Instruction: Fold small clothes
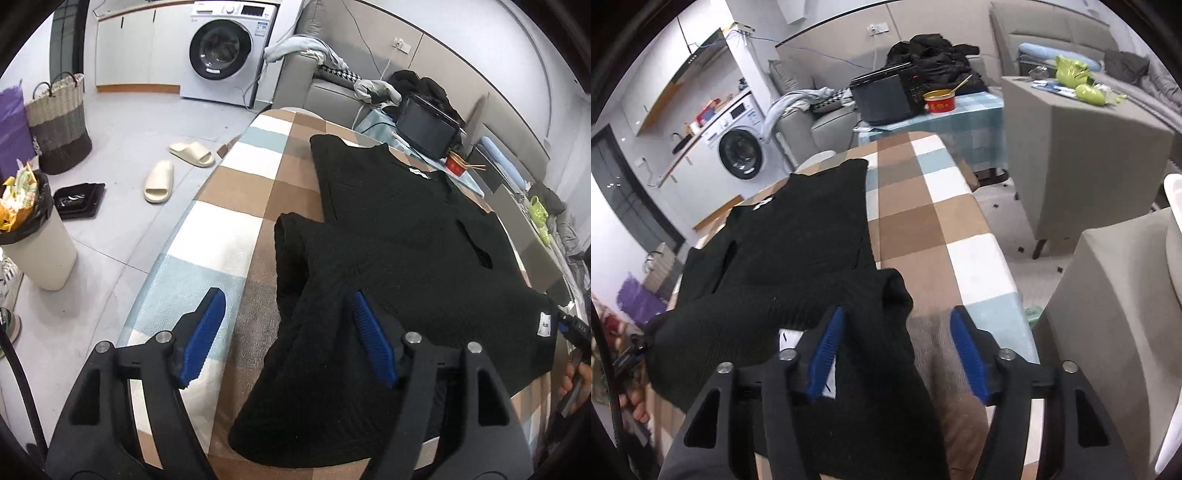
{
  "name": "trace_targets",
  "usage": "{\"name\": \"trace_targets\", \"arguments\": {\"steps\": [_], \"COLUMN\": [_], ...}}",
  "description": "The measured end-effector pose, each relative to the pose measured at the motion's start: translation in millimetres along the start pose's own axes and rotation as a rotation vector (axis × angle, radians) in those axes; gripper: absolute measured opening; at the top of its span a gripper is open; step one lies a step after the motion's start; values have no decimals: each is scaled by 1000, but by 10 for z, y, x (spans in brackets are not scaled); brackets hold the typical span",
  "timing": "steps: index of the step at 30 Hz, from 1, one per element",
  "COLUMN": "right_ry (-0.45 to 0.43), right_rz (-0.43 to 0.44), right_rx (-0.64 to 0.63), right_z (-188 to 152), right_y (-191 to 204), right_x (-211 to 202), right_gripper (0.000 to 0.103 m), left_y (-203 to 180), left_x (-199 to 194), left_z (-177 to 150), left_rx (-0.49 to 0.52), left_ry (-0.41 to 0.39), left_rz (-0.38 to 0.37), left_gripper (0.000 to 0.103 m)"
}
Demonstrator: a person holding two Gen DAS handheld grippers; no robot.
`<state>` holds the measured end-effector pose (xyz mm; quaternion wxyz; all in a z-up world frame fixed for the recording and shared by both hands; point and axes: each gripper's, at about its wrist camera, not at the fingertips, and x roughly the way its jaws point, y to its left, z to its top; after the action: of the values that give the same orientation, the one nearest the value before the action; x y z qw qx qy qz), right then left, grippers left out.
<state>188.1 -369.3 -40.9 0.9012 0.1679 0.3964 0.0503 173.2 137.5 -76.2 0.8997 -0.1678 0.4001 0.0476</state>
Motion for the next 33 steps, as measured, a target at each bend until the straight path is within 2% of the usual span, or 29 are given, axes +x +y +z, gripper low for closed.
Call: {"name": "trace_targets", "arguments": {"steps": [3,6,8,9,10,12,13,15,18,25,33], "right_ry": [37,78,93,99,107,115,113,121,128,144,146], "right_rz": [31,98,116,120,129,99,91,88,83,87,111], "right_rx": [-5,1,-5,-13,-22,-70,-99,-125,-146,-168,-180], "right_z": [56,111,142,151,157,158,152,140,103,-85,-616], "right_y": [-31,8,70,103,145,249,293,335,369,408,382], "right_x": [140,320,441,481,517,561,570,586,571,450,40], "right_gripper": [72,71,68,56,50,44,37,34,30,30,30], "left_y": [-49,-138,-193,-215,-237,-292,-330,-391,-427,-365,-169], "left_x": [150,358,487,519,556,607,632,625,577,320,-202], "left_z": [76,157,198,211,225,229,225,205,156,-65,-537], "left_rx": [21,25,21,17,12,23,43,76,89,98,94], "left_ry": [12,43,66,74,81,103,107,105,105,96,83], "left_rz": [-4,-45,-70,-81,-99,-119,-106,-93,-86,-74,-74], "left_gripper": [68,68,63,54,44,32,29,24,23,22,22]}}
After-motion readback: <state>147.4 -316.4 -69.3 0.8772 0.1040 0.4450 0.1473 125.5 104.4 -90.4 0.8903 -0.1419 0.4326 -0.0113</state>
